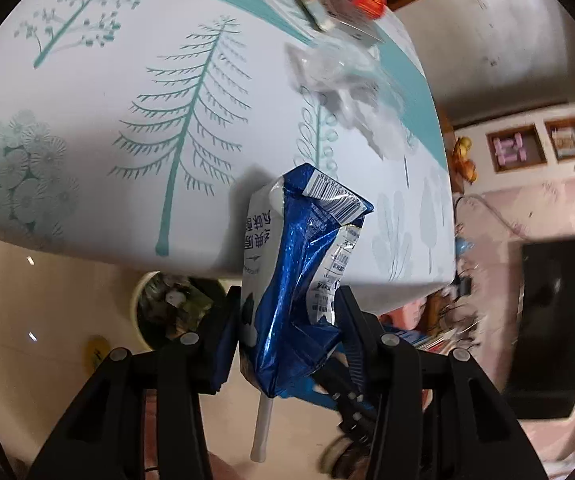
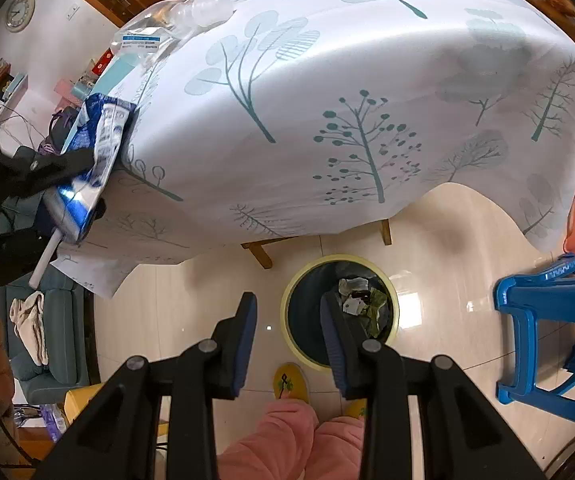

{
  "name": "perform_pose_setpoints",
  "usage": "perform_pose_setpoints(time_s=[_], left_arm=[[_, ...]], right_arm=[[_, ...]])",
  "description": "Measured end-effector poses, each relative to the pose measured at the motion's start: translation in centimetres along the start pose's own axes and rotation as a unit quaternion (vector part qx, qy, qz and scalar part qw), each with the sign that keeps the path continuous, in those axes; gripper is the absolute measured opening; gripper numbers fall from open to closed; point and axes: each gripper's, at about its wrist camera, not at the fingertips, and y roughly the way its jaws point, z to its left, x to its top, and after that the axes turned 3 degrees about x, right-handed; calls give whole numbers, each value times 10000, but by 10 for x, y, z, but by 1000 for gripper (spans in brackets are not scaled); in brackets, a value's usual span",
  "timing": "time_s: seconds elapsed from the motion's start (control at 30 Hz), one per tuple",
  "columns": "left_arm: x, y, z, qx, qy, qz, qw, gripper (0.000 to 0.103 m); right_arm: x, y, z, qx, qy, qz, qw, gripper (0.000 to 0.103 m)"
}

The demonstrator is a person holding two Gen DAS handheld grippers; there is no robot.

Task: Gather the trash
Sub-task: 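Move the blue snack bag over the bin and open the left gripper, then raise both tools from the bin back toward the table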

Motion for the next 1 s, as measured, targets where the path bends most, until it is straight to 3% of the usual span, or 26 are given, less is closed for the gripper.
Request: perform_pose_setpoints(time_s=[0.13, 0.37, 0.53, 0.8, 0.87, 0.93, 1.0], left_arm=[[-26, -2, -15, 303, 697, -13, 9971, 44], [-72, 24, -31, 871, 1615, 114, 9830, 44], [-86, 68, -25, 1128, 1899, 197, 9751, 43], [-82, 144, 2, 1593, 2047, 182, 9656, 44], [-80, 152, 7, 1690, 2003, 138, 9650, 57], [-77, 154, 12, 1753, 1949, 29, 9650, 79], [-76, 154, 16, 1830, 1928, -36, 9640, 87]], right_arm=[[-3, 3, -6, -38, 58, 23, 10000, 33], [-11, 11, -21, -189, 154, 72, 9997, 33], [-18, 25, -34, -300, 143, 93, 9994, 33], [-29, 56, -56, -482, 121, 115, 9987, 33], [-31, 62, -60, -539, 128, 127, 9984, 33], [-32, 66, -64, -525, 160, 129, 9984, 33], [-32, 68, -66, -540, 150, 113, 9984, 33]])
